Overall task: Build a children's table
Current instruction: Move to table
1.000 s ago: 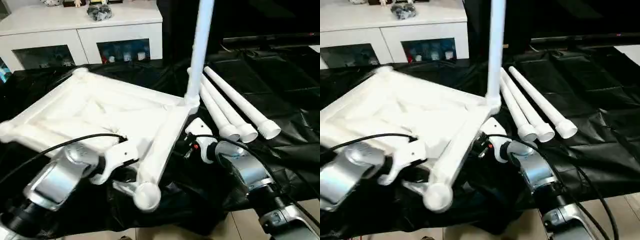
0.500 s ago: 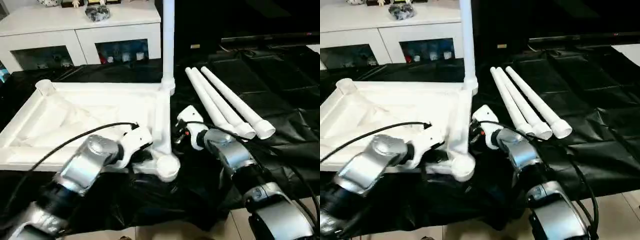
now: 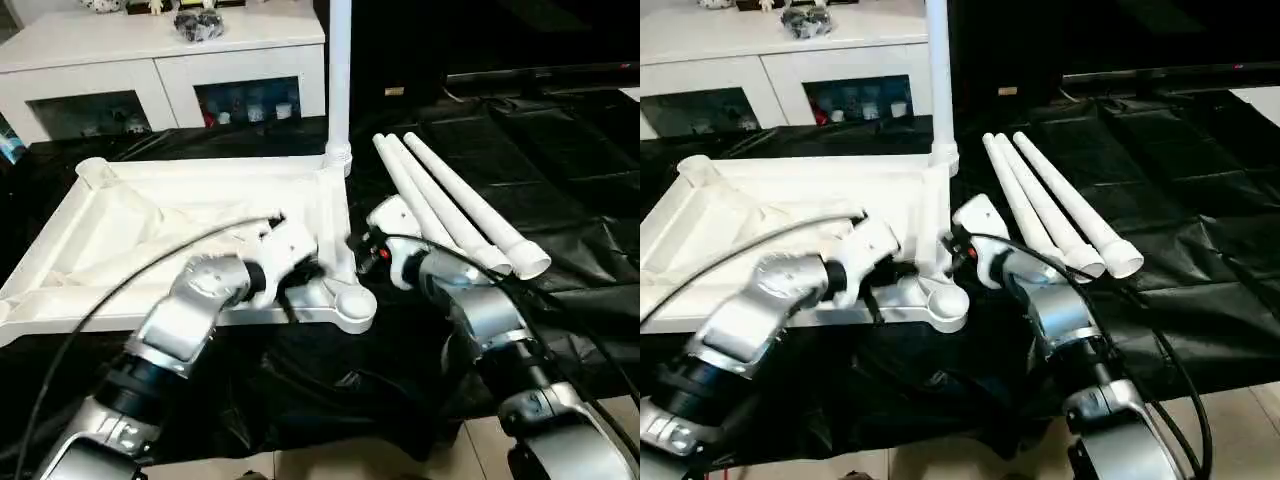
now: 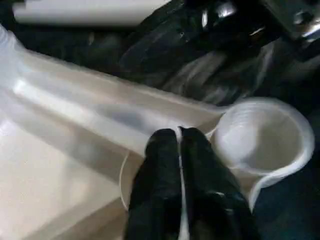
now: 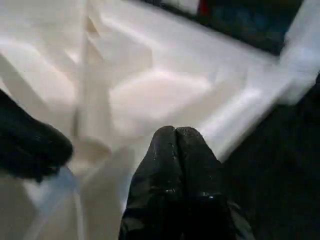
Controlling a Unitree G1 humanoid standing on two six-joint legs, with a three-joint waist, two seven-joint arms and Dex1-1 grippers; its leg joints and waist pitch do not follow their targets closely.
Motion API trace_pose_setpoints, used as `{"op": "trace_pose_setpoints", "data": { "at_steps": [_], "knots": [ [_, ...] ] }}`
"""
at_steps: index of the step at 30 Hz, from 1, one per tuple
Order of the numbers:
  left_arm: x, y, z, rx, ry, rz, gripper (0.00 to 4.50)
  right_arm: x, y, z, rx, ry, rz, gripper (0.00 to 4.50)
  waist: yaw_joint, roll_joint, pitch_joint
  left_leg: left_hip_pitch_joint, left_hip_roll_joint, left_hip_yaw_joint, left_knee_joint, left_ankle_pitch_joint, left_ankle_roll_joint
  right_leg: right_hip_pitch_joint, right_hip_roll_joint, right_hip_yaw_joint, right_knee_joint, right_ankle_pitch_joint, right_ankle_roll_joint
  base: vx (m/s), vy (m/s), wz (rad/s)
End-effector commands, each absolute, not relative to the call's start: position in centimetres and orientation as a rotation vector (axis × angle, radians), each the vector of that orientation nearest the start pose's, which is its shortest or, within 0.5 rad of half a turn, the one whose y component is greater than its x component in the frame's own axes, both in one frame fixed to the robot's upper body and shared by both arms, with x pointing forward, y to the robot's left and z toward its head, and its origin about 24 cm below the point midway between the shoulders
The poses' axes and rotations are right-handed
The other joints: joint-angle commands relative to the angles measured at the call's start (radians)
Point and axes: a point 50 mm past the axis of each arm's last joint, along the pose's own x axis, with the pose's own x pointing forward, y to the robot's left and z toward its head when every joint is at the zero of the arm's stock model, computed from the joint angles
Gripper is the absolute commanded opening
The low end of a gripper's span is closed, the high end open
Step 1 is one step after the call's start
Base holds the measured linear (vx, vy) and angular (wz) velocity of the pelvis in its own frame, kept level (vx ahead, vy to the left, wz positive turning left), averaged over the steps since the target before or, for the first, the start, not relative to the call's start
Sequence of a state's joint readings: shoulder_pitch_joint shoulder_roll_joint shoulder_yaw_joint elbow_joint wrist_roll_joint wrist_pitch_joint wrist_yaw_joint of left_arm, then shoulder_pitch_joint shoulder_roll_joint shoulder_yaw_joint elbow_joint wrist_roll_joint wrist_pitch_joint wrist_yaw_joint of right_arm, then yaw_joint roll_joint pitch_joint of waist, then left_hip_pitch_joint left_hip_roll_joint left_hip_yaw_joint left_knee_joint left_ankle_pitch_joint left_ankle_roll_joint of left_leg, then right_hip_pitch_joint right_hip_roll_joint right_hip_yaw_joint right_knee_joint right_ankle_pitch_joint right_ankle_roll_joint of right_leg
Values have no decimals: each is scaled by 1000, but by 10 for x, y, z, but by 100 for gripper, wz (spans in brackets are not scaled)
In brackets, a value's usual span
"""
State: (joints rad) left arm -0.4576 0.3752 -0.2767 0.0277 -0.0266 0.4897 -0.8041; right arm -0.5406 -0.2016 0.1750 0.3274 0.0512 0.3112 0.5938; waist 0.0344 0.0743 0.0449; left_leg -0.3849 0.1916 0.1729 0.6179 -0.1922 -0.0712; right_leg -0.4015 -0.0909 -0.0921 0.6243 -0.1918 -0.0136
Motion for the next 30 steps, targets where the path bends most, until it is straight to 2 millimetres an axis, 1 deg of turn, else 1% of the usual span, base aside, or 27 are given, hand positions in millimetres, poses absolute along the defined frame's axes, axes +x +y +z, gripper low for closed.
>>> {"op": "trace_pose_setpoints", "data": {
  "at_steps": [1,2,3,4,5,6,7,8,10,11,12,13,14,15,17,19,20,21,22,23,24,25,26,27,28,29,30],
  "knots": [
    [294,127,102,345,281,-983,47,328,-119,97,-181,178,725,0,3,5,-66,13,36,-15,-76,-170,66,62,-49,49,-65,-101,-230,0,0,0],
    [293,128,103,339,277,-982,59,327,-120,98,-179,176,722,0,2,5,-67,15,35,-14,-77,-179,61,60,-47,49,-67,-114,-228,0,0,0],
    [293,130,105,317,257,-964,72,325,-124,100,-167,174,712,28,0,5,-66,18,31,-11,-76,-201,53,55,-44,48,-72,-144,-224,0,0,0],
    [293,130,105,317,257,-964,73,325,-124,100,-167,174,712,35,1,6,-65,19,30,-11,-76,-213,49,54,-45,49,-74,-162,-222,0,0,0],
    [299,137,114,221,158,-822,76,319,-133,104,-138,171,668,35,-2,0,-61,18,29,-11,-78,-232,40,54,-43,49,-80,-200,-211,0,0,0],
    [304,144,118,193,86,-688,82,315,-138,105,-126,171,634,35,2,1,-61,20,32,-11,-78,-239,36,54,-47,49,-84,-220,-200,0,0,0],
    [304,144,118,193,86,-688,93,315,-138,105,-126,171,634,41,2,1,-61,20,32,-11,-78,-239,36,54,-47,49,-84,-220,-200,0,0,0],
    [307,155,116,118,63,-483,106,307,-142,104,-114,171,584,55,-2,1,-61,12,30,-14,-78,-237,33,59,-44,48,-86,-227,-180,0,0,0],
    [301,159,112,36,58,-386,116,300,-146,103,-116,158,505,77,-3,-3,-63,7,28,-15,-78,-214,39,60,-46,46,-89,-235,-157,0,0,0],
    [296,161,111,12,33,-335,116,296,-150,100,-95,170,434,77,-5,-6,-62,3,27,-16,-80,-215,42,60,-47,45,-92,-251,-149,0,0,0],
    [287,166,108,11,14,-260,116,291,-158,97,-50,184,329,77,-9,-4,-61,2,27,-17,-81,-207,43,58,-46,45,-94,-270,-137,0,0,0],
    [286,166,108,13,14,-256,116,290,-158,97,-48,184,323,77,-11,-9,-61,1,28,-16,-81,-209,46,55,-46,45,-97,-281,-132,0,0,0],
    [283,168,105,25,19,-227,116,288,-161,96,-27,185,284,77,-11,-5,-62,4,26,-16,-80,-222,46,49,-44,44,-100,-314,-121,0,0,0],
    [277,169,102,33,26,-211,116,282,-164,94,-29,168,261,77,-10,0,-63,9,27,-17,-81,-225,43,44,-41,46,-101,-306,-117,0,0,0],
    [269,168,100,43,27,-209,116,272,-166,91,-24,174,253,77,-7,2,-59,7,33,-18,-87,-235,43,46,-42,47,-103,-297,-101,0,0,0],
    [266,167,100,18,21,-199,116,267,-165,90,-14,174,264,77,-6,-1,-60,10,31,-18,-88,-243,41,45,-41,46,-104,-297,-99,0,0,0],
    [264,165,101,-5,14,-175,116,261,-162,89,21,178,287,77,-2,1,-57,14,32,-17,-90,-263,38,43,-41,47,-107,-301,-101,0,0,0],
    [264,164,102,-6,10,-165,116,259,-161,90,33,180,288,77,-4,1,-51,21,33,-20,-98,-343,29,46,-41,44,-110,-379,-86,0,0,0],
    [265,164,102,-4,11,-161,116,260,-160,89,35,178,284,77,-6,2,-48,27,32,-21,-100,-389,22,45,-41,42,-114,-432,-74,0,0,0],
    [266,164,102,-2,18,-154,116,260,-158,89,33,177,279,77,-13,3,-42,44,26,-23,-102,-480,12,41,-38,36,-126,-542,-43,0,0,0],
    [267,165,102,-5,19,-148,116,262,-157,89,31,173,275,77,-23,3,-30,67,18,-23,-100,-570,7,34,-30,22,-145,-658,-11,0,0,0],
    [268,166,102,-9,19,-139,116,264,-156,90,30,169,271,77,-33,0,-26,93,8,-23,-92,-619,10,31,-23,5,-168,-734,19,0,0,0],
    [268,166,101,-8,21,-136,116,264,-156,89,30,169,269,77,-40,1,-21,103,7,-24,-91,-643,12,30,-18,-6,-174,-754,27,0,0,0],
    [269,167,101,-4,28,-130,116,266,-156,89,10,169,271,77,-55,0,-16,109,7,-29,-94,-670,15,40,-13,-23,-181,-756,41,0,0,0],
    [269,167,101,-3,29,-130,116,267,-156,88,0,168,273,77,-60,6,-13,113,10,-32,-97,-686,15,45,-14,-28,-183,-748,43,0,0,0],
    [269,167,101,-3,29,-129,116,267,-156,88,-6,168,276,77,-72,8,-18,102,12,-38,-102,-677,18,66,-23,-26,-175,-719,42,0,0,0],
    [270,167,101,-3,29,-128,116,267,-155,88,-14,169,285,77,-86,10,-17,98,12,-41,-106,-677,19,75,-28,-24,-172,-705,32,59,23,-12]
  ]
}}
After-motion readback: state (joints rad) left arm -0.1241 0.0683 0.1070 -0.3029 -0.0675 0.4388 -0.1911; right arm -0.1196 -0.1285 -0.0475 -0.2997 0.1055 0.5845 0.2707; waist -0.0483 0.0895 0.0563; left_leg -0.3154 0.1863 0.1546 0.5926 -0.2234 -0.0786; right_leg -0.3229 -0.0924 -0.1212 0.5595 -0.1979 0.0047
